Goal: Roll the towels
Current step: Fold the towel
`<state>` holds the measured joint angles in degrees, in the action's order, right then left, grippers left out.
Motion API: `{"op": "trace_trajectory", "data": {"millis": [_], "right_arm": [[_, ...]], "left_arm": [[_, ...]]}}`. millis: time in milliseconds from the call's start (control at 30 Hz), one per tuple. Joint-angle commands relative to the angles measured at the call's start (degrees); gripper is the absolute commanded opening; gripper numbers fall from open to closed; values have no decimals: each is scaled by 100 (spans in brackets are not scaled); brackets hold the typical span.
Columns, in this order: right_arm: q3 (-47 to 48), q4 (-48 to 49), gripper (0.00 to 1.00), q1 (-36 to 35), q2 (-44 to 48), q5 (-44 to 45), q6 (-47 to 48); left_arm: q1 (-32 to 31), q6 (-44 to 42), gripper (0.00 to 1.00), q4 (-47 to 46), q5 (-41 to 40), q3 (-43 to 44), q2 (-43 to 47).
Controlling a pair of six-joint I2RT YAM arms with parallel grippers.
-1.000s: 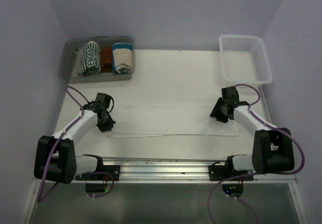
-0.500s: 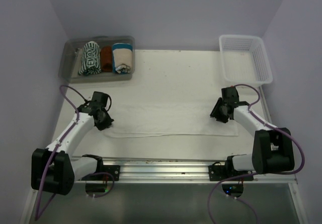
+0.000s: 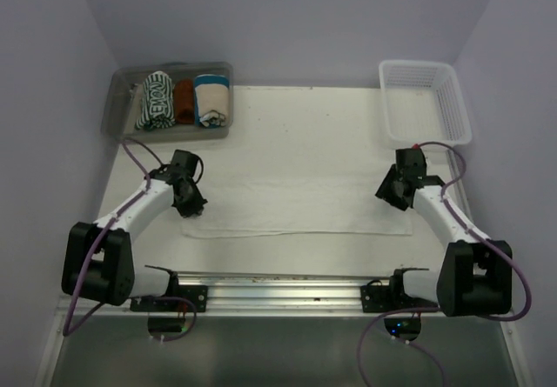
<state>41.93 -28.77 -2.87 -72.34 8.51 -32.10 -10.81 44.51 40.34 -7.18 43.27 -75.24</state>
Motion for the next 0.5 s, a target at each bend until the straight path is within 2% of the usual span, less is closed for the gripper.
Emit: {"op": "trace_trajectory", "data": {"millis": [0,167,300,467], "right_arm": [[298,-234,47,540,150,239,309],[482,-225,47,1218,-296,-192,450],[553,-243,46,1316,-597,-114,485],[439,-76,48,1351,-711,28,494]], "left_arm": [[-263,-74,0,-606,156,437,-262],[-387,-101,0,-747,-28,419,-772],[-352,-22,0,-781,-21,359,-1238],[52,-135,0,-1036,356,42,-1396]]}}
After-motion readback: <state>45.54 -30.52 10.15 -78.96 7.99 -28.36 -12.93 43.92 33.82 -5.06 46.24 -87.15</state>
